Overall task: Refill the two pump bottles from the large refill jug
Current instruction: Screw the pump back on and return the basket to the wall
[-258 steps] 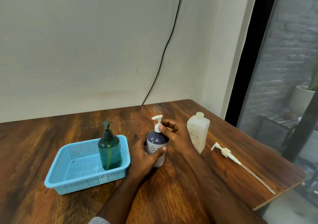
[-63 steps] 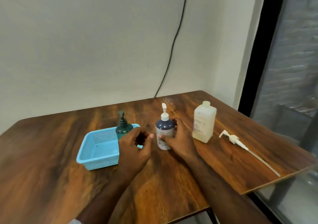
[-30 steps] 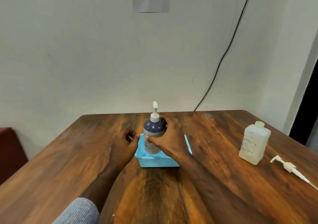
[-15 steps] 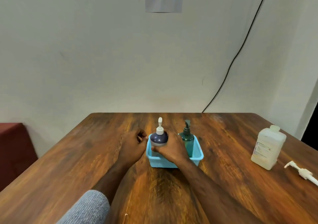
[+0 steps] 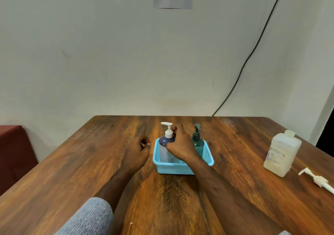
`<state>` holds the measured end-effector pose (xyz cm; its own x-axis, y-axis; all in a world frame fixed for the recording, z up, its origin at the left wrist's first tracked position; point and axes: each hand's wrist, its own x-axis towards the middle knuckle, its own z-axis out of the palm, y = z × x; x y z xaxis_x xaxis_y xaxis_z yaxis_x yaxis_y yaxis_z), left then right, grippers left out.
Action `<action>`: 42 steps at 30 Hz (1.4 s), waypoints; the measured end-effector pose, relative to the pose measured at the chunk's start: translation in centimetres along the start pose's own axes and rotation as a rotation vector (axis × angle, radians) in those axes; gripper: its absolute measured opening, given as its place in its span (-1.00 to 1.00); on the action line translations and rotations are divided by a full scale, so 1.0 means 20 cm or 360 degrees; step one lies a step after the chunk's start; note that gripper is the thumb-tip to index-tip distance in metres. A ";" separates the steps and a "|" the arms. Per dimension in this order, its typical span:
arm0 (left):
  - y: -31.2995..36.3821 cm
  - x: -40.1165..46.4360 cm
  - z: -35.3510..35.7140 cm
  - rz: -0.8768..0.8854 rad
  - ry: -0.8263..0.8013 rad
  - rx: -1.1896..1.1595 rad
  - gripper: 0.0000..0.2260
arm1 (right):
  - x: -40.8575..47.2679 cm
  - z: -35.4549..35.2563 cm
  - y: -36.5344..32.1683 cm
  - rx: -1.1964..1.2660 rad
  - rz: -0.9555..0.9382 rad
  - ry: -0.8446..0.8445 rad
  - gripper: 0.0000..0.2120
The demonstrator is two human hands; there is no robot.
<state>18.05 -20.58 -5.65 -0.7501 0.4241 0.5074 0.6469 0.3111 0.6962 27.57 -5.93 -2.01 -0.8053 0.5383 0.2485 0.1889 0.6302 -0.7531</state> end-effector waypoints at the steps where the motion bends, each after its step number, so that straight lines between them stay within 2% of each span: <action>1: -0.01 0.00 0.00 -0.0013 -0.0013 0.0000 -0.91 | -0.01 0.00 0.00 -0.0009 -0.0006 0.0020 -0.46; 5: -0.02 0.00 0.02 0.0043 0.0008 0.0028 -0.87 | -0.03 0.05 -0.01 -0.0358 -0.0121 0.0203 -0.19; 7: -0.02 -0.01 0.02 0.0048 0.0005 0.0029 -0.88 | -0.03 0.06 -0.01 -0.0391 -0.0141 0.0191 -0.20; 12: -0.05 0.01 0.03 0.0013 -0.0042 0.0039 -0.86 | -0.02 0.03 0.00 -0.0074 -0.0100 -0.0028 -0.35; 14: -0.05 0.01 0.04 -0.0002 -0.0056 0.0042 -0.85 | -0.04 0.04 -0.01 -0.0080 -0.0119 0.0033 -0.30; 17: -0.05 0.01 0.04 -0.0011 -0.0076 0.0065 -0.87 | -0.05 0.05 -0.03 -0.0191 -0.0108 0.0156 -0.08; 18: -0.04 0.00 0.04 -0.0014 -0.0089 0.0067 -0.87 | -0.04 0.05 -0.02 -0.0179 -0.0108 0.0160 -0.07; 22: -0.05 0.00 0.04 -0.0023 -0.0146 0.0071 -0.91 | -0.03 0.02 -0.01 -0.0024 -0.0084 0.0058 -0.25; 29: -0.04 0.00 0.01 -0.0130 -0.0251 0.0073 -0.98 | -0.08 -0.01 -0.01 0.0043 -0.0142 0.0019 -0.21; 31: -0.04 0.00 0.01 -0.0199 -0.0312 0.0037 -0.93 | -0.13 -0.03 -0.01 0.0042 -0.0197 0.0153 -0.24; 34: -0.01 -0.01 0.00 -0.0355 -0.0376 -0.0039 -0.84 | -0.23 -0.07 0.04 -0.0037 -0.0340 0.0474 -0.48; 38: 0.03 -0.03 0.00 -0.0463 -0.0422 -0.0123 -0.82 | -0.31 -0.17 0.15 -0.0204 -0.0423 0.0723 -0.76; 40: 0.04 -0.03 0.00 -0.0513 -0.0427 -0.0152 -0.81 | -0.31 -0.25 0.21 -0.0174 -0.0315 0.0842 -0.83; 42: 0.04 -0.04 -0.01 -0.0564 -0.0453 -0.0144 -0.82 | -0.29 -0.32 0.29 -0.0056 -0.0036 0.0867 -0.87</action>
<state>19.12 -20.75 -5.37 -0.8469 0.5257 0.0792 0.3333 0.4090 0.8495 36.87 -1.74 -3.97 -0.4035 0.7306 0.5509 0.2012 0.6582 -0.7255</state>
